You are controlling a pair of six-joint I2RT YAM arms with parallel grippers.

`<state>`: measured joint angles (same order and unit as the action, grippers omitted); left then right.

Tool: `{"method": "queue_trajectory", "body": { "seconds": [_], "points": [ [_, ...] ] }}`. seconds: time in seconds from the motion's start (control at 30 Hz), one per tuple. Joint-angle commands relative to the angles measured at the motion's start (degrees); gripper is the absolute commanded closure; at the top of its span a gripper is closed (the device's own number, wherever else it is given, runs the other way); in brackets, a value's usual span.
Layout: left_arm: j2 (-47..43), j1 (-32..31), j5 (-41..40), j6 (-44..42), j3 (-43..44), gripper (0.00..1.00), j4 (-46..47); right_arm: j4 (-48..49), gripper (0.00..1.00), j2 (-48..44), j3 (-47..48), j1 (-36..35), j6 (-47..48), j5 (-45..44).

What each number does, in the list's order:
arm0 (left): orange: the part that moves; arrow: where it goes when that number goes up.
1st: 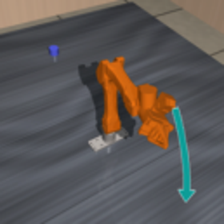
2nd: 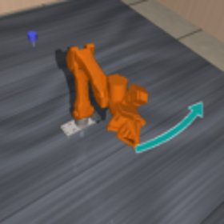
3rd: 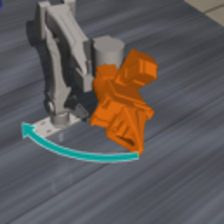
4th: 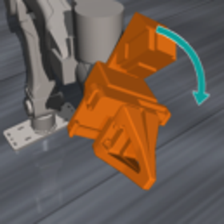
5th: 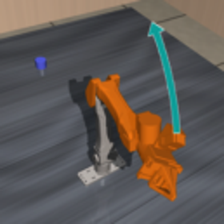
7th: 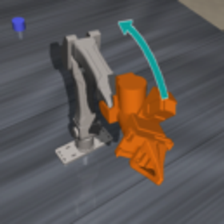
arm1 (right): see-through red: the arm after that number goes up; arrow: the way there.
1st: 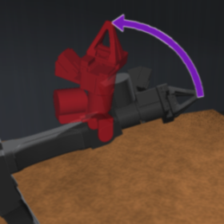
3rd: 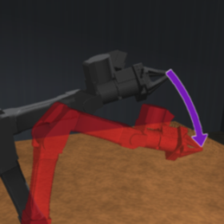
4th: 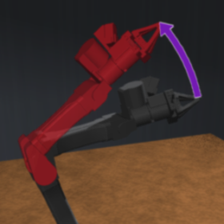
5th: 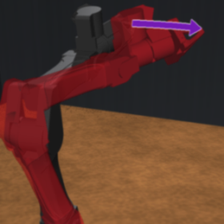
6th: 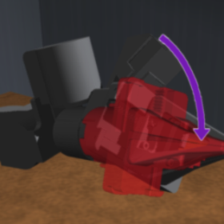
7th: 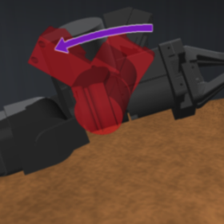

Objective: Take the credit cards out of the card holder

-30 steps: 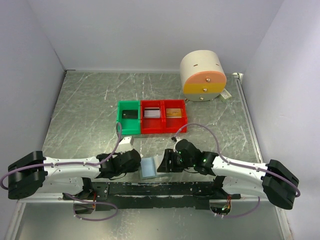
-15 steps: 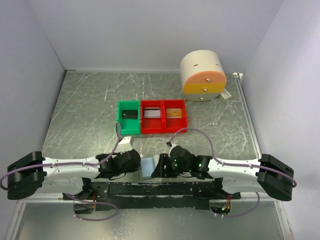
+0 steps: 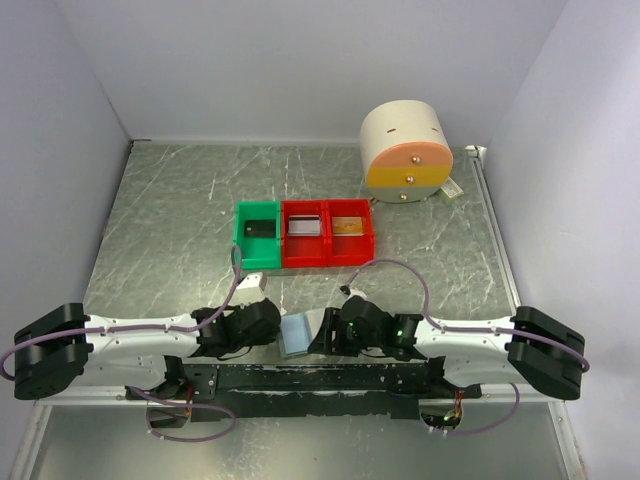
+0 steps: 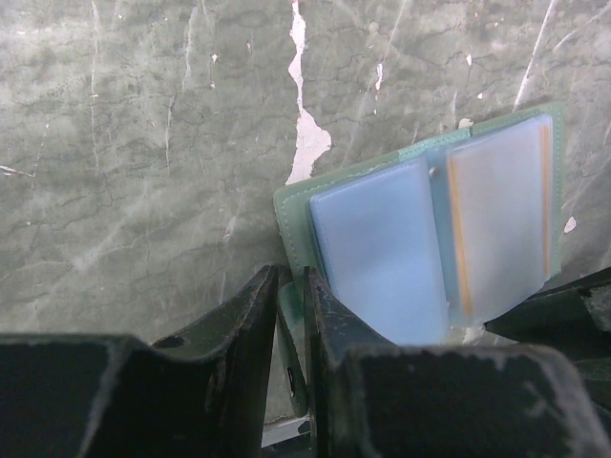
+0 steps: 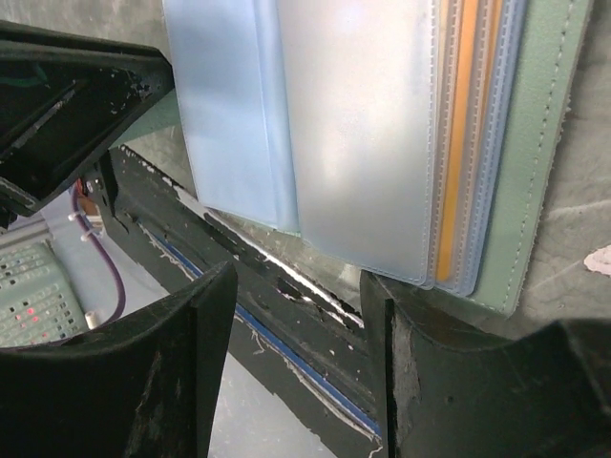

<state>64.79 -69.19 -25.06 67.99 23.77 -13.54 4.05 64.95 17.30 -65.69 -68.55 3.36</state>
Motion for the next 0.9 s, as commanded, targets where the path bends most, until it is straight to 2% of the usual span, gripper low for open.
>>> {"method": "queue_trajectory", "body": {
  "seconds": [0.0, 0.47, 0.63, 0.87],
  "points": [
    [-0.2, -0.1, -0.4, 0.2, 0.1, 0.72, 0.0, 1.3, 0.45, 0.9, 2.1, -0.2, 0.4, -3.3],
    [0.3, 0.0, -0.7, 0.0, 0.5, 0.72, -0.6, -0.8, 0.45, -0.4, 4.4, -0.1, 1.7, -4.8],
    [0.2, -0.1, -0.8, -0.1, 0.8, 0.72, -1.1, 1.2, 0.45, 0.4, 5.7, -0.1, 3.5, -4.2],
    [0.0, -0.1, -1.2, 0.1, 1.2, 0.73, -1.6, 6.1, 0.45, 4.9, 8.1, -0.2, 7.8, 1.5]
  ]
}}
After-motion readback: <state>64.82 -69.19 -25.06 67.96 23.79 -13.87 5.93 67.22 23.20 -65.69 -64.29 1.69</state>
